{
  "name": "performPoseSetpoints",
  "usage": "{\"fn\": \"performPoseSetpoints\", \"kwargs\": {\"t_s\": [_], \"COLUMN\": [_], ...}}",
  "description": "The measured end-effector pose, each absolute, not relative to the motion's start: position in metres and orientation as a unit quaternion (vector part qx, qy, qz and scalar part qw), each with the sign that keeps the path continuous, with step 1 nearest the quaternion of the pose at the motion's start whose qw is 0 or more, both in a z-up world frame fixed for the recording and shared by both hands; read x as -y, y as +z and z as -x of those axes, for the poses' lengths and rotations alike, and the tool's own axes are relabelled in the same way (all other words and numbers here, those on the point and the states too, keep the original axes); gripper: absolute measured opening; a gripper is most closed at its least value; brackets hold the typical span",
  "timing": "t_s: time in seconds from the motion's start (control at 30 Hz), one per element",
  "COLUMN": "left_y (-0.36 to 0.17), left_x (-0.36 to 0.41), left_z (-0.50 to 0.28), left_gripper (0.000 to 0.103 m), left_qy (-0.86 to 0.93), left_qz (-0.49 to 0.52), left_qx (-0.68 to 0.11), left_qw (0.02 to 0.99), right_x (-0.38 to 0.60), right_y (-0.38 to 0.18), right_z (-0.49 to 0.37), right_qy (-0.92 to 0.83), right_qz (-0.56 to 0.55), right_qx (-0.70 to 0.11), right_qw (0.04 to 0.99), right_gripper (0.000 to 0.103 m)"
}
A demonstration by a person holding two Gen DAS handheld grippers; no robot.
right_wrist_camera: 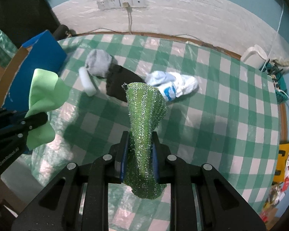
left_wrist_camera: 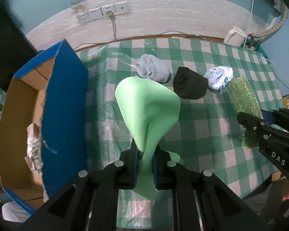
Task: Organize soft objects
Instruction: 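Lift the scrubber and green cloth and carry both over the box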
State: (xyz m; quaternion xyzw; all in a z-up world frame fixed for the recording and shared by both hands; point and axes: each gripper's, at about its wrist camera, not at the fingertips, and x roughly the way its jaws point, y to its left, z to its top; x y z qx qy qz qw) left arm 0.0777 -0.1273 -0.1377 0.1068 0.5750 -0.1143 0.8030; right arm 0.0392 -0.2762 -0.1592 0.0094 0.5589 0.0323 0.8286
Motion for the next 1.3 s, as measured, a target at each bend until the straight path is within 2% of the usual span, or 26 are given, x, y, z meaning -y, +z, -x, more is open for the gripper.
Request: {"fn": "performPoseSetpoints", "kwargs": {"t_s": [1.3], "left_y": [-0.065], "left_x": [0.034], "left_z": [-0.064], "left_gripper": [0.012], "left_qy": [-0.043], "left_qz": [-0.079], "left_qx": [-0.510], "left_qw": [0.855], "right_x": [0.161], "right_y": [-0.082], "right_z": [-0.059], "right_qy": [0.120], "right_qz": [0.042], "right_qx": [-0.496], "right_qw": [0.859], "right_gripper": [0.020]}}
